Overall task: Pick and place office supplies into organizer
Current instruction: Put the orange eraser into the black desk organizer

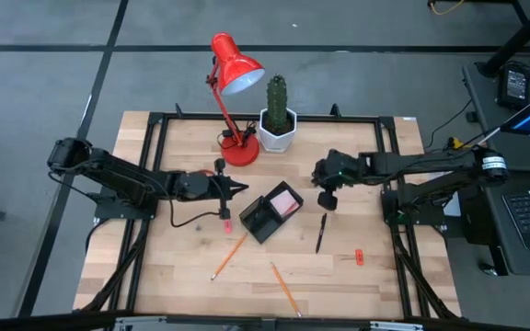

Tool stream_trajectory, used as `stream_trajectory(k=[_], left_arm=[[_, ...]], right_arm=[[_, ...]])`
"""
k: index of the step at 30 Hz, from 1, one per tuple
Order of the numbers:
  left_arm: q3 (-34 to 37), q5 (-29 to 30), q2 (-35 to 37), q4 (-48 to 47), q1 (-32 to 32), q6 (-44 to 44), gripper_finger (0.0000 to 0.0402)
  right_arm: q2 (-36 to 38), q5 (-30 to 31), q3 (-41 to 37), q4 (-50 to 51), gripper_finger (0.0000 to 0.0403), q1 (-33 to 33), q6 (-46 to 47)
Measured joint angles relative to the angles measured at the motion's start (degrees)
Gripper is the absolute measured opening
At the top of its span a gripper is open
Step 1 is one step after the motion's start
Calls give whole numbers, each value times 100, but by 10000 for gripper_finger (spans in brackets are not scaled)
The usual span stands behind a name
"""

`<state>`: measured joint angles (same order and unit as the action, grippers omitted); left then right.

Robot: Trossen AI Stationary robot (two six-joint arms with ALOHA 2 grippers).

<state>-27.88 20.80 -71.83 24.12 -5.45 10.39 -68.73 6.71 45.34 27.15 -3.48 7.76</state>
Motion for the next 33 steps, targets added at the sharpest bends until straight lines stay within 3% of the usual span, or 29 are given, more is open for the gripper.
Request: stream_trajectory(k=[3, 7, 15, 19, 23, 28, 33], left_arm=[[0, -2, 0, -20, -1, 105, 1], [113, -19, 0, 11, -6, 211, 2], [361, -859, 469, 119, -106, 204, 1], [574, -896, 928, 98, -242, 228, 1], [882, -902, 1412, 144, -329, 171, 2], [1241, -899, 1875, 130, -432, -40, 1], [1379, -899, 2050, 177, -477, -25, 2]], right_arm=[[1, 149, 5, 71, 4, 456, 481], [0, 838, 5, 146, 3, 1288, 1505], [-305, 1906, 5, 125, 2, 2883, 3569], [-719, 1918, 162, 275, 1, 3361, 4356], [-1251, 1920, 898, 1293, 1, 3708, 5154], [-1820, 1515, 1890, 2740, 0, 4106, 6353], [-2091, 1008, 2384, 3317, 0, 4480, 7537]])
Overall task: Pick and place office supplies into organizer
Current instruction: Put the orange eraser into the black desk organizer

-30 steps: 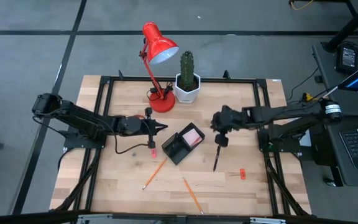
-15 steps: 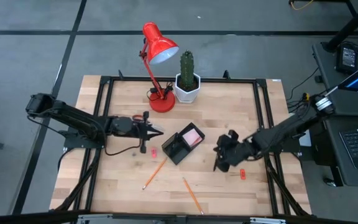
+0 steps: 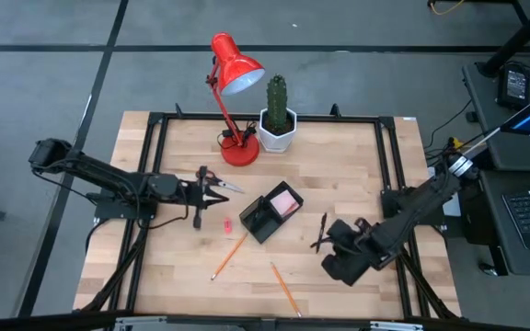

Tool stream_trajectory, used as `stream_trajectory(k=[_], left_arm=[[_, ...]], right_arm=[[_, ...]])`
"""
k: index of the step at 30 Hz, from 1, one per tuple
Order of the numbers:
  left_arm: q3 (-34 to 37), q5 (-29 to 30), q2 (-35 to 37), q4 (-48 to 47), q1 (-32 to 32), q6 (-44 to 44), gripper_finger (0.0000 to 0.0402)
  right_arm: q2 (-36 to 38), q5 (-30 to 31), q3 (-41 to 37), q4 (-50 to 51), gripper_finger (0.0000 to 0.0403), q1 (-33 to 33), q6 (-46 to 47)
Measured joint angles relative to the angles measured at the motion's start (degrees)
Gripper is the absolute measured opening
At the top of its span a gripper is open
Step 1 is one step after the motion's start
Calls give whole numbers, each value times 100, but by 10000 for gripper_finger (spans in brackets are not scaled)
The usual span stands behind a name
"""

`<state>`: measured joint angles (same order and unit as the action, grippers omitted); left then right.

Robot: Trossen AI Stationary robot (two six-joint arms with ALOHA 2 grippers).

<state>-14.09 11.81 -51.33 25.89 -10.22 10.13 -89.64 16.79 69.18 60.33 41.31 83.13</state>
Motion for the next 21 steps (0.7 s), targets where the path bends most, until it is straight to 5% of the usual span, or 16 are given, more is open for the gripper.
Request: stream_trajectory(k=[11, 21], left_arm=[[2, 0, 48, 8, 0, -33, 2], [2, 0, 48, 100, 0, -35, 1]], right_arm=[[-5, -60, -8, 1132, 6, 943, 2881], [-287, -57, -8, 1165, 61, 1308, 3669]])
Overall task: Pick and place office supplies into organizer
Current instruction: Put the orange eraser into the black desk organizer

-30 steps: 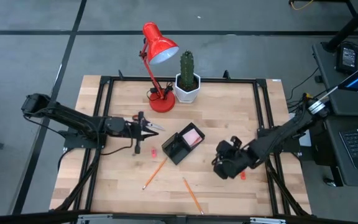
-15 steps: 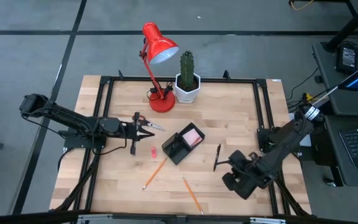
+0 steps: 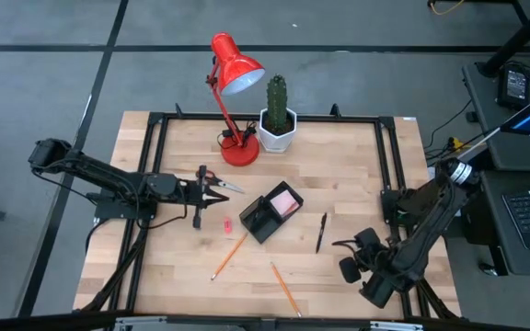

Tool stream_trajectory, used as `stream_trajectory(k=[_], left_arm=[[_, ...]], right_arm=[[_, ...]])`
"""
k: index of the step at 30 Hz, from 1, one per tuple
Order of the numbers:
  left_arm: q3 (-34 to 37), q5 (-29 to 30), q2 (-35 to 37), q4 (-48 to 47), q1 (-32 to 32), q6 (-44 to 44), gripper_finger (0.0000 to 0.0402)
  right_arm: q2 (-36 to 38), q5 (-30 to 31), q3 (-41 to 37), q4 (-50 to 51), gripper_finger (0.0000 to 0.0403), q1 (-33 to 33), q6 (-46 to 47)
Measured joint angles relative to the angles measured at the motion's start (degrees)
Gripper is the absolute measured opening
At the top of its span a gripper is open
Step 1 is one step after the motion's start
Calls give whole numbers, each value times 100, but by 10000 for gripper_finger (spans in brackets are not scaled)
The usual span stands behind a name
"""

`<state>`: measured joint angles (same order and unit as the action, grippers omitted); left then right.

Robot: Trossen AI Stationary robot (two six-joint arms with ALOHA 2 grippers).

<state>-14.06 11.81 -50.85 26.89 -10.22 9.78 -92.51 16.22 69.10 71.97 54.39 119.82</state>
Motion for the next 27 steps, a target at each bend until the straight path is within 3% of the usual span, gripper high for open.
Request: stream_trajectory(k=[14, 27], left_arm=[[0, 0, 0, 33, 2, -173, 2], [0, 0, 0, 33, 2, -176, 2]], right_arm=[[-302, -396, -4, -132, 162, 63, 417], [-304, -556, -1221, -1244, 173, 175, 659]])
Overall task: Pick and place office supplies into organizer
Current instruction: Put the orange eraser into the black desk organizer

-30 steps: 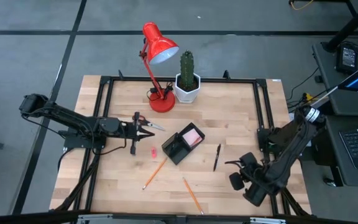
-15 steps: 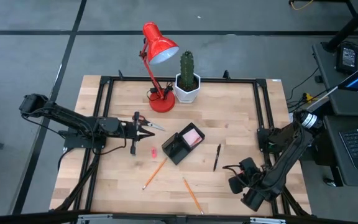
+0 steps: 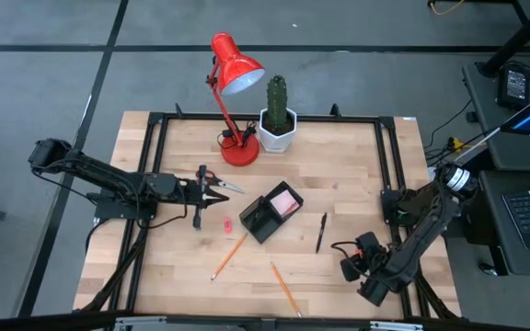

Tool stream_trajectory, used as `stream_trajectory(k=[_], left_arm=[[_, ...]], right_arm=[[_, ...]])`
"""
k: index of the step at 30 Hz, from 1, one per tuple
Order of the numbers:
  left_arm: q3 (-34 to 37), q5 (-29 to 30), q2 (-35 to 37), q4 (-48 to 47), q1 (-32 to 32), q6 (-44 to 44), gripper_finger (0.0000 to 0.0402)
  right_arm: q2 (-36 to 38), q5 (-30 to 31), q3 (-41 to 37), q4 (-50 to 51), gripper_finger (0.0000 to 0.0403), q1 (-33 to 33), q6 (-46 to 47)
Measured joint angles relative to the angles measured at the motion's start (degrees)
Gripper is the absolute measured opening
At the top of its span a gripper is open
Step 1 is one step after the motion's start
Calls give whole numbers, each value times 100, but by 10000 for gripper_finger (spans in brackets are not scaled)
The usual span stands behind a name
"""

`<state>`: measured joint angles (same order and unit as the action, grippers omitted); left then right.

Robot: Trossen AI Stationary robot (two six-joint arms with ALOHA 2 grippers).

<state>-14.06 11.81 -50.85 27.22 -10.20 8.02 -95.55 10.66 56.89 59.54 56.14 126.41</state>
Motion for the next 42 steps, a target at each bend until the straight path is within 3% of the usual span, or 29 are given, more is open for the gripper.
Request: stream_trajectory(k=[9, 29, 42], left_arm=[[0, 0, 0, 0, 1, -82, 2], [0, 2, -2, -55, 1, -141, 1], [0, 2, -2, -55, 1, -128, 3]], right_arm=[[25, -77, -700, -1228, 172, -84, 93], [17, -496, -829, -1308, 170, -420, 78], [13, -468, -834, -1328, 75, -424, -245]])
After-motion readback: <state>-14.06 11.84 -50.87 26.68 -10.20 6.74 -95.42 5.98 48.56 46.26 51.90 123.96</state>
